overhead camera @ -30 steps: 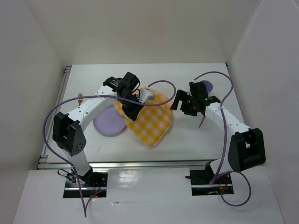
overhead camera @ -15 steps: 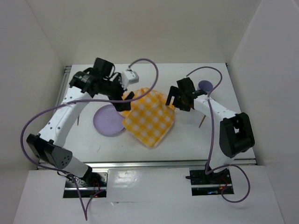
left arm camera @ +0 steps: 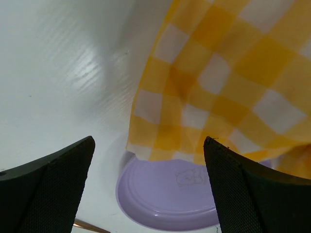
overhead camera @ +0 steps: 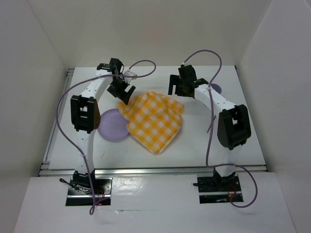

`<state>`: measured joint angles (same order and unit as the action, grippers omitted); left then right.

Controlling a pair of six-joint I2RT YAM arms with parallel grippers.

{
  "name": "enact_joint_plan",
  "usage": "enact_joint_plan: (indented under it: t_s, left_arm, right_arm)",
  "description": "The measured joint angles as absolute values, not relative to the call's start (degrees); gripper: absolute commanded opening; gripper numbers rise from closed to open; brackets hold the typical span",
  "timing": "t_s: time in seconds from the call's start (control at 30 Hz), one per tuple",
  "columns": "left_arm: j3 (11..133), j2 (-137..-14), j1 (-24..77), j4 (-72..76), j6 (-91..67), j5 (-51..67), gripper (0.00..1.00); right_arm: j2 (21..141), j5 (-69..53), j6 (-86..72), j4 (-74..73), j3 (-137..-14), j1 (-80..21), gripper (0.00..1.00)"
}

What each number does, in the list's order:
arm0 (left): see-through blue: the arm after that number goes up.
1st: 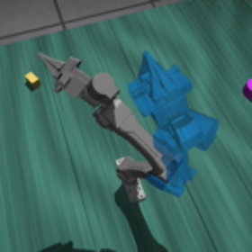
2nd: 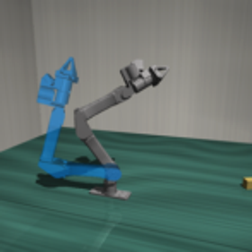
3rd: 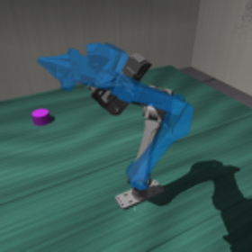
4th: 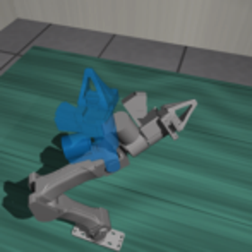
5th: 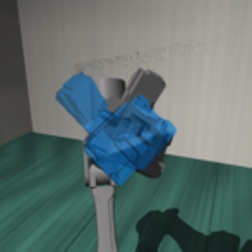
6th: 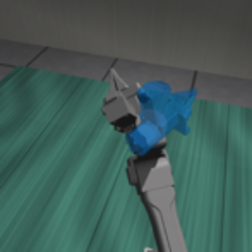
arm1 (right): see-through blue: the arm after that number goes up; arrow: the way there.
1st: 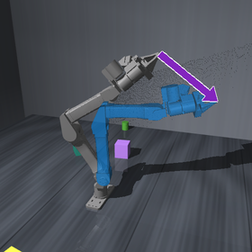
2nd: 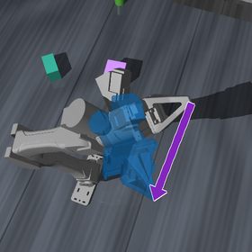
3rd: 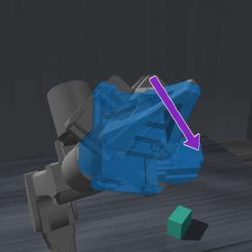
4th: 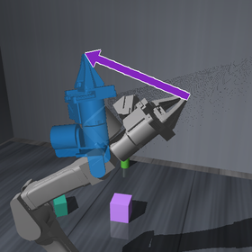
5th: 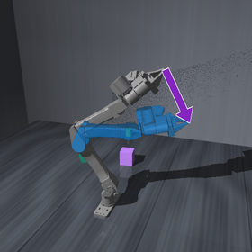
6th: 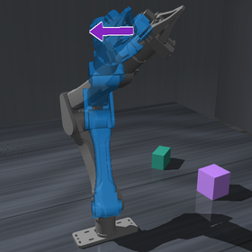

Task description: Set the dinner table for one person

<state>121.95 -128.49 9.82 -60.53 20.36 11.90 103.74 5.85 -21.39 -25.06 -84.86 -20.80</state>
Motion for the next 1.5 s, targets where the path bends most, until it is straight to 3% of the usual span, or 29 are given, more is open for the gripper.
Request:
enact_joint_plan:
  t_s: [0.27,0.57,0.7,0.77,0.83,0.87,0.9,0.97,1.0,1.07,1.3,1.5]
  left_arm:
    - [122.0,-132.9,8.9,-61.3,20.8,7.8,0.98]
    - [116.1,-132.9,7.2,-62.3,22.7,12.6,0.92]
    - [115.9,-132.9,7.3,-62.7,23.0,12.5,0.72]
    - [115.9,-133.0,7.4,-62.8,23.4,12.5,0.55]
    - [115.9,-133.3,7.5,-62.8,23.7,12.5,0.38]
    - [115.9,-133.4,7.6,-62.8,23.9,12.5,0.14]
    - [115.9,-133.5,7.6,-62.8,24.3,12.2,0.03]
    - [115.9,-133.5,7.6,-63.3,23.8,12.2,0.0]
    - [115.9,-133.5,7.6,-62.5,23.6,12.2,0.0]
    - [115.8,-133.5,7.4,-61.6,23.4,11.9,0.0]
    - [116.6,-131.3,7.4,-59.6,22.0,9.4,0.0]
    - [119.9,-124.6,7.4,-59.4,22.0,7.6,0.0]
  right_arm:
    - [119.5,4.5,-17.4,-27.2,-94.2,-18.2,0.94]
    - [121.3,-0.9,-13.3,-27.5,-91.7,-17.7,0.94]
    - [121.3,-3.5,-12.2,-27.5,-89.6,-17.7,0.94]
    - [121.3,-4.0,-11.9,-27.4,-89.6,-17.7,0.92]
    - [121.4,-4.2,-11.5,-27.5,-89.6,-17.7,0.82]
    - [121.5,-4.2,-11.2,-27.5,-89.6,-17.7,0.63]
    - [121.6,-4.3,-10.8,-27.5,-89.6,-17.7,0.53]
    - [121.7,-4.2,-10.7,-27.1,-89.2,-17.6,0.31]
    - [121.6,-4.2,-10.7,-26.9,-88.9,-17.6,0.15]
    - [121.6,-3.7,-10.6,-26.4,-88.4,-17.6,0.0]
    - [119.6,0.8,-9.8,-27.6,-88.2,-17.6,0.0]
    - [110.3,4.2,-8.9,-29.3,-89.2,-17.6,0.0]
